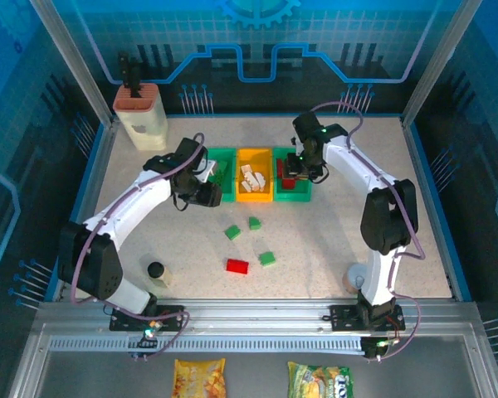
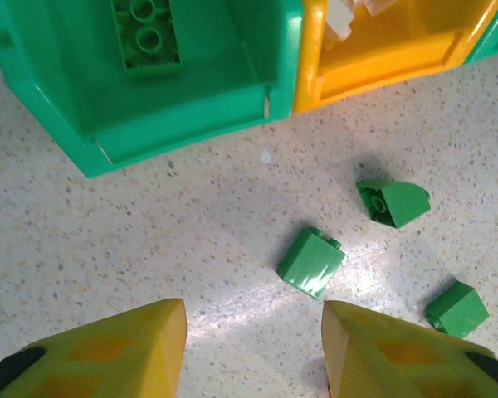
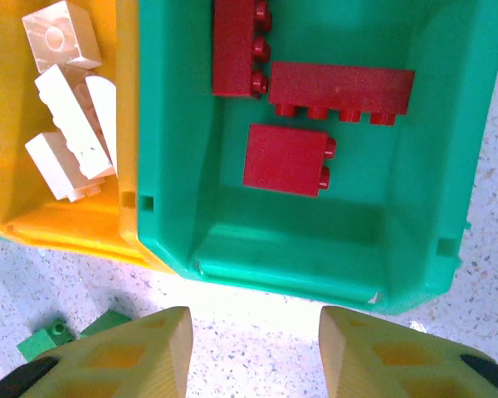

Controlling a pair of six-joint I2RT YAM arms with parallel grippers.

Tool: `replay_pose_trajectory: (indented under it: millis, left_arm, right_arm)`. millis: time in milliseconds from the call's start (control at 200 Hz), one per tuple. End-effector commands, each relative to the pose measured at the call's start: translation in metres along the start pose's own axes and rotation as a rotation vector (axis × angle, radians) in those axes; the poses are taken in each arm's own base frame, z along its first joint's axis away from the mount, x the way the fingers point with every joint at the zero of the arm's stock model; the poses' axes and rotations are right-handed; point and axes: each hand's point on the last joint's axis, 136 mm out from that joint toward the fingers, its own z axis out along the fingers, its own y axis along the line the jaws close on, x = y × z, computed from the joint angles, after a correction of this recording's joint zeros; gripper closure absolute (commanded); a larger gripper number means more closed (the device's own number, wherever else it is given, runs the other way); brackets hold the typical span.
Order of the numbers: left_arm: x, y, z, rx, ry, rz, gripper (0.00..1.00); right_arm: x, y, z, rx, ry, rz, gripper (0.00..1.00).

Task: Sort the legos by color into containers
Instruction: Pick up the lego from the middle-left of the table.

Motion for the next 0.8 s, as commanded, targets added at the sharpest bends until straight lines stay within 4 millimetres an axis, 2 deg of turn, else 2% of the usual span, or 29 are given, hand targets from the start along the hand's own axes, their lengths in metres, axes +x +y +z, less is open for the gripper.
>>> replay_pose_trajectory:
  millis: [0, 300, 460, 570, 645, 775, 795]
  left_arm:
    - [0.025, -0.006, -0.007, -0.045, 0.042, -0.062, 0.51]
    - [0.069, -0.03, -0.002, -0.112, 0.093, -0.152, 0.5]
    - [0.087, -0.044, 0.001, -0.133, 0.104, -0.19, 0.43]
    - [0.096, -0.052, 0.004, -0.16, 0.112, -0.204, 0.29]
    - [0.102, -0.058, 0.007, -0.18, 0.12, -0.201, 0.24]
    - [0.113, -0.065, 0.014, -0.221, 0.146, -0.204, 0.02]
    - [0.114, -0.067, 0.015, -0.225, 0.149, -0.201, 0.01]
  right_arm:
    - [-0.002, -0.002, -0.011, -0.014, -0.044, -0.005, 0.55]
    - [0.008, -0.003, -0.004, -0.062, -0.033, -0.032, 0.55]
    - [0.014, -0.005, 0.0, -0.067, -0.022, -0.056, 0.55]
    - [0.018, -0.006, 0.001, -0.082, -0.024, -0.06, 0.55]
    - [0.018, -0.005, 0.001, -0.097, -0.026, -0.063, 0.55]
    - [0.021, -0.004, -0.001, -0.108, -0.025, -0.083, 0.55]
    - [0.022, -0.004, -0.002, -0.108, -0.025, -0.084, 0.55]
